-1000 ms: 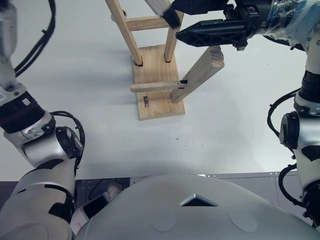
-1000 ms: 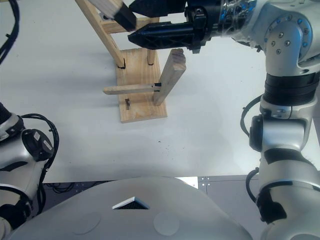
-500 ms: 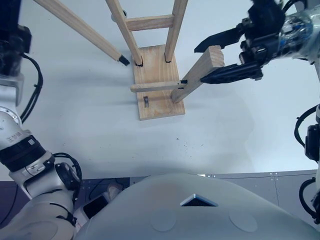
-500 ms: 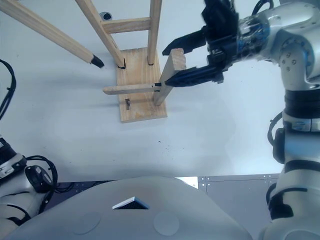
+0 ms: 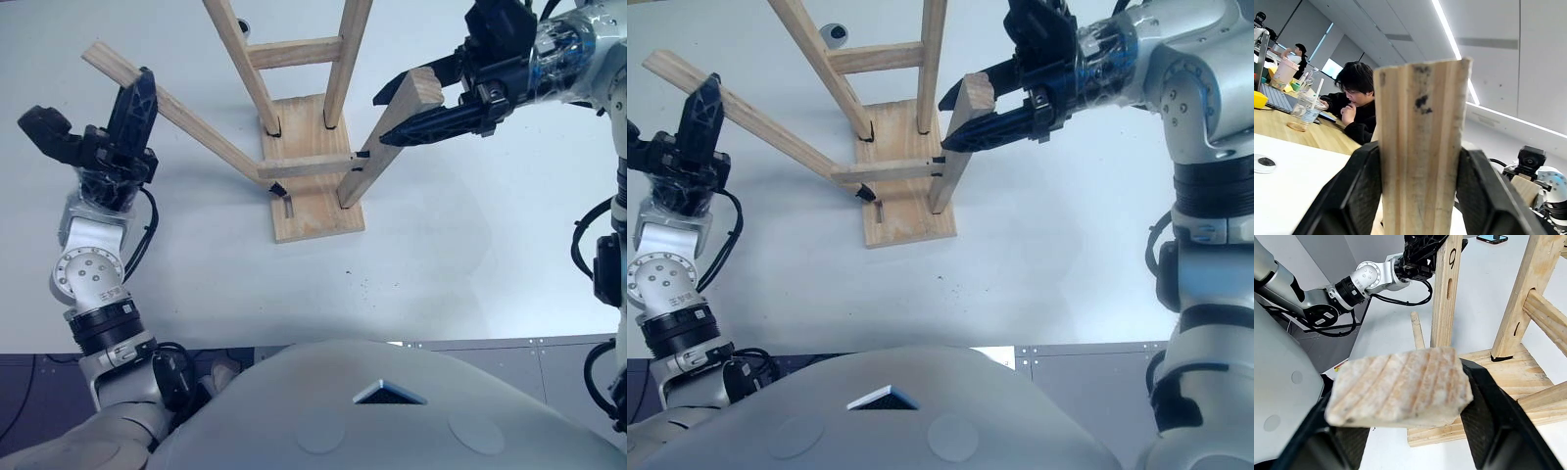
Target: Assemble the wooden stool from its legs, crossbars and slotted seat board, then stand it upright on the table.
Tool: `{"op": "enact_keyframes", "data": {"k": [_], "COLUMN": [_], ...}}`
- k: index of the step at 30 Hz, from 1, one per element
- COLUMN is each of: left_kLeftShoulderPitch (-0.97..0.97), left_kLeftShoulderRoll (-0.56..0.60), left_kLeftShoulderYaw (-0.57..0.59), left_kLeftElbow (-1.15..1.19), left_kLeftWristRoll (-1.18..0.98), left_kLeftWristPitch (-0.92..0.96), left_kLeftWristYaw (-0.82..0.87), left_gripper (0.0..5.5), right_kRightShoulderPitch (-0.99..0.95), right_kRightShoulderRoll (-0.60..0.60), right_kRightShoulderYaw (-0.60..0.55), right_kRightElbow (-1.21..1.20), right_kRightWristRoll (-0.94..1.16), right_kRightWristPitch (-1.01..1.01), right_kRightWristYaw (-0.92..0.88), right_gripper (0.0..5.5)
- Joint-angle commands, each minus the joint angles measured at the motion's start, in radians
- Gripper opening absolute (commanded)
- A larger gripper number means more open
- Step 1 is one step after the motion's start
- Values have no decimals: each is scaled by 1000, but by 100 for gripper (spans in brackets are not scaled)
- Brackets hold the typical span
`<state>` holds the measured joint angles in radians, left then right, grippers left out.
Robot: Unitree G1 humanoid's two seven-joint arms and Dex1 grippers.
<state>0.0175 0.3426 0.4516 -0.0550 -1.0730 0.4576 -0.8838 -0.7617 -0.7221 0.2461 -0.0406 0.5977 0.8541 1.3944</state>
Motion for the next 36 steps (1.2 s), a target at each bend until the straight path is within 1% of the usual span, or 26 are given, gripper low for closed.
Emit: {"op": "enact_keyframes", "data": {"k": [1,3,5,9,13,15,19,27,34,36], "left_kLeftShoulderPitch": [58,84,91,64,41,30,15,-65,-154,-196], "left_kLeftShoulderRoll": [7,51,132,363,542,601,679,768,892,897], "left_kLeftShoulderYaw": [-31,-46,-49,-36,-70,-86,-112,-195,-194,-206], "left_kLeftElbow": [-18,-16,-5,-36,-112,-148,-167,-92,-116,-138], "left_kLeftWristRoll": [19,40,77,136,182,194,253,397,407,383], "left_kLeftWristPitch": [32,58,82,139,185,201,182,84,95,123], "left_kLeftWristYaw": [-25,-52,-91,-193,-293,-334,-394,-489,-591,-592], "left_gripper": [201,201,201,201,201,201,201,201,201,201], "right_kRightShoulderPitch": [9,16,29,51,79,95,117,129,141,148], "right_kRightShoulderRoll": [-22,-20,-17,-13,-13,-13,-12,-27,-33,-30], "right_kRightShoulderYaw": [20,18,14,1,-14,-21,-27,-20,-24,-28], "right_kRightElbow": [-8,-13,-22,-47,-82,-98,-116,-134,-149,-155], "right_kRightWristRoll": [-11,-11,-11,-4,7,11,17,27,30,33], "right_kRightWristPitch": [17,18,21,28,38,41,42,46,51,54], "right_kRightWristYaw": [18,9,-3,-24,-50,-61,-75,-78,-86,-93], "right_gripper": [235,235,234,233,232,231,231,231,231,231]}}
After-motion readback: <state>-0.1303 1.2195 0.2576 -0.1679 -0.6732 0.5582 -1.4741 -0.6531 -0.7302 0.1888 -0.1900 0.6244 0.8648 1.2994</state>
